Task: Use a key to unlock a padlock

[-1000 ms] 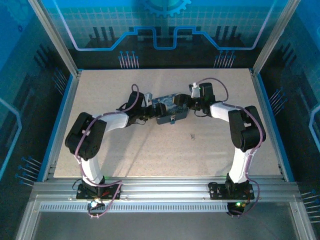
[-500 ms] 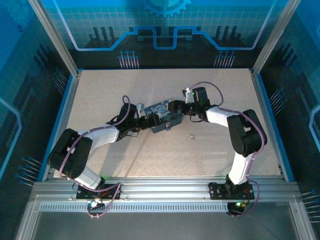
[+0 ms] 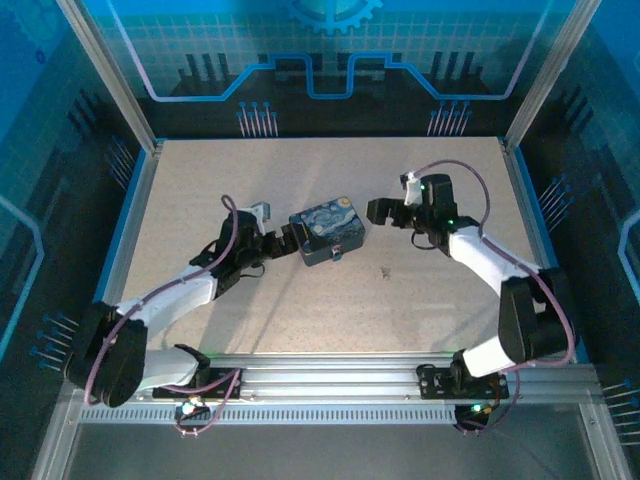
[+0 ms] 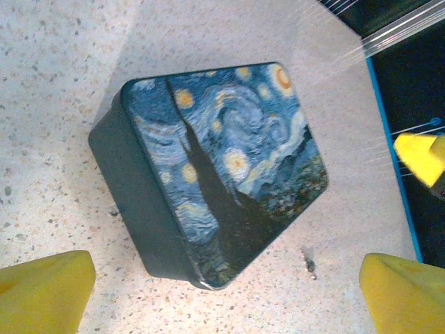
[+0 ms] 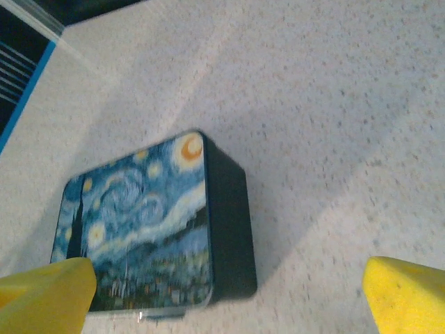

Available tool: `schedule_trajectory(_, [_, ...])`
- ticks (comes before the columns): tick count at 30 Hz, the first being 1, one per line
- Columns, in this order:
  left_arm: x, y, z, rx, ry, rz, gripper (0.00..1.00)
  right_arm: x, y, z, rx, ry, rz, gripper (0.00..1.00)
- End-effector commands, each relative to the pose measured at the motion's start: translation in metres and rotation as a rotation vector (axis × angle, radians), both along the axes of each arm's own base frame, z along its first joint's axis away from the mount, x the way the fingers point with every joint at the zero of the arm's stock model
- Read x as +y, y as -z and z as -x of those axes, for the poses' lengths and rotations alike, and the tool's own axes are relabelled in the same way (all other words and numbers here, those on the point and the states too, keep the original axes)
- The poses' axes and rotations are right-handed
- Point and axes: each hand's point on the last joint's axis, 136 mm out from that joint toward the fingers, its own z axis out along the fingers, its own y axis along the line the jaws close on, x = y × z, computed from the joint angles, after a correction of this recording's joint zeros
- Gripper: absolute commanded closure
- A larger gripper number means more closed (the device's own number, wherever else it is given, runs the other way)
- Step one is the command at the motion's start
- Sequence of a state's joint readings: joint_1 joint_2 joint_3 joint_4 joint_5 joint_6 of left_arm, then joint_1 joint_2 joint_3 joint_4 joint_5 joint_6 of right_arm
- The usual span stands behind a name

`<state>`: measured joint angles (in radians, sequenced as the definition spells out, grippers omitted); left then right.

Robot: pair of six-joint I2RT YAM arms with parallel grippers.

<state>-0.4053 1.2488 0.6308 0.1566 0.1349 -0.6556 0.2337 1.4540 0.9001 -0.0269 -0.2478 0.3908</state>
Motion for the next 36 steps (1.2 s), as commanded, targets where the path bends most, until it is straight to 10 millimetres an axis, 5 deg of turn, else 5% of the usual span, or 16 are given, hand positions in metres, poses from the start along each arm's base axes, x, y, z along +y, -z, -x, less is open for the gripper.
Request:
schedule_trajectory(1, [-0.004,-0.01,0.013,-0.018,0.033,0.006,0.02,-0.013,0.032,0.048,0.137,-0.043,0.102,0.01])
schedule_trajectory(7, [-0.031,-0.023,0.032,-0.015,0.132,0.066,0.03,-0.017,0.054,0.099,0.272,-0.075,0.104,0.09])
schedule_trajectory(12, [-0.049,-0.024,0.036,-0.019,0.177,0.083,0.03,-0.014,0.068,0.117,0.343,-0.084,0.13,0.16])
schedule_trajectory(36, [-0.054,-0.007,0.035,0.007,0.182,0.074,0.01,-0.003,0.124,0.115,0.502,-0.106,0.442,0.46])
